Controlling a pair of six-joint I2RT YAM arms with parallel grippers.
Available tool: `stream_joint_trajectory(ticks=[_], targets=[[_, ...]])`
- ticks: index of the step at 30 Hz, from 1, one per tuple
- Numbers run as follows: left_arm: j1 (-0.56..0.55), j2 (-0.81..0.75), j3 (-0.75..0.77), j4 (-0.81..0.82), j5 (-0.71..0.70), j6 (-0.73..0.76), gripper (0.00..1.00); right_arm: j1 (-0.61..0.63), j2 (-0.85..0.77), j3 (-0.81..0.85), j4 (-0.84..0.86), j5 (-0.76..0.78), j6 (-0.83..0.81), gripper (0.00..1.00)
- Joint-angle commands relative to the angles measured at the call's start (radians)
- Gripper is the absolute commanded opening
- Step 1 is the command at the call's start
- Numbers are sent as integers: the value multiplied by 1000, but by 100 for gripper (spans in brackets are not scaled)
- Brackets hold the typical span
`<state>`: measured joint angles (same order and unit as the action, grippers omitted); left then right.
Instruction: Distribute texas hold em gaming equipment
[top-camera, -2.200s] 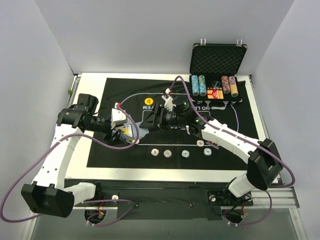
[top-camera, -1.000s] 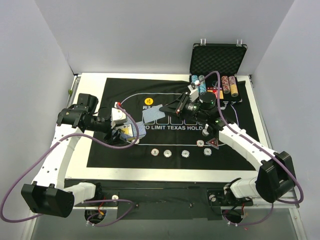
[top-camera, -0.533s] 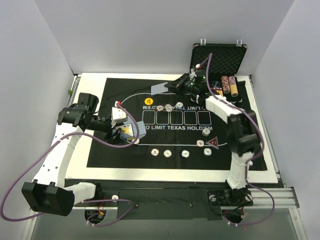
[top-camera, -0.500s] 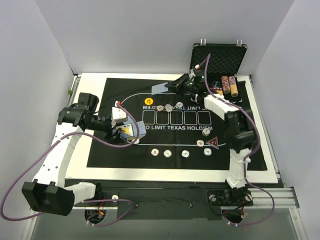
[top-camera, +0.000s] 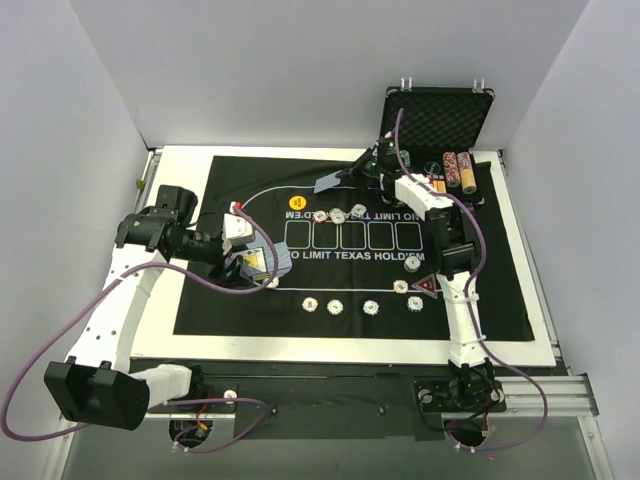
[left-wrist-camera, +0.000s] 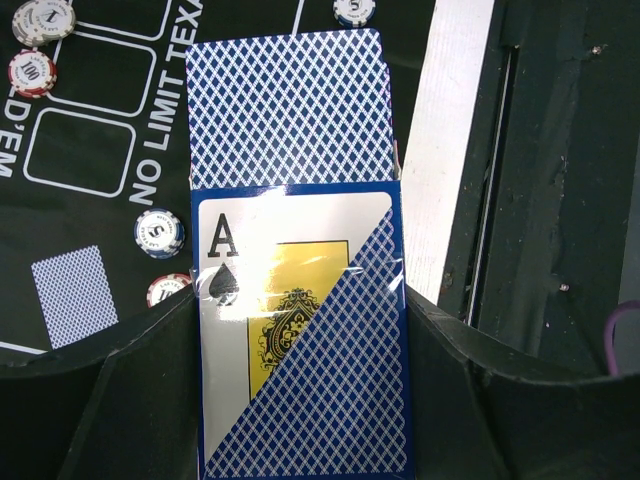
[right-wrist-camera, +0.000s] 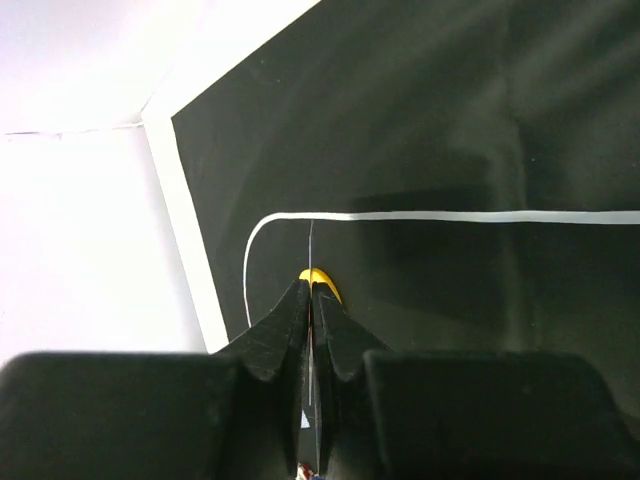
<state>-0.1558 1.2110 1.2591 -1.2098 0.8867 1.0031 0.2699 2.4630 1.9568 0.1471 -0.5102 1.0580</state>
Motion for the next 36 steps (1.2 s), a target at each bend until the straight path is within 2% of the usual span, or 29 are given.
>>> stream_joint_trajectory(ticks=[1,3,4,8,13,16,21,25,27,31,36], targets=[[7,2,43,9,51,11,12,12,13,65,-93,47,-70,5],[7,-1,43,13,52,5,12,14,17,70,-115,52,-84,18],[7,-1,43,15,52,2,12,14,17,74,-127,53,-96,32],[7,-7,42,15,43,-1,12,14,7,99,-185,55,-122,49],[7,-16,42,15,40,-8,12,12,-93,79,-245,78,-176,54],[7,-21,36,15,40,-9,12,14,-230,8,-264,102,-210,58],[9,-39,22,21,34,-9,12,63,-563,-327,-74,35,-149,73],[9,-41,14,24,38,-11,12,149,-807,-589,11,-34,-121,86],[10,-44,11,23,35,-8,12,231,-902,-683,19,-50,-127,92],[10,-47,8,19,32,0,12,346,-1010,-786,8,-68,-118,95],[10,-50,13,15,37,-3,12,471,-1050,-829,-52,-10,-161,97]])
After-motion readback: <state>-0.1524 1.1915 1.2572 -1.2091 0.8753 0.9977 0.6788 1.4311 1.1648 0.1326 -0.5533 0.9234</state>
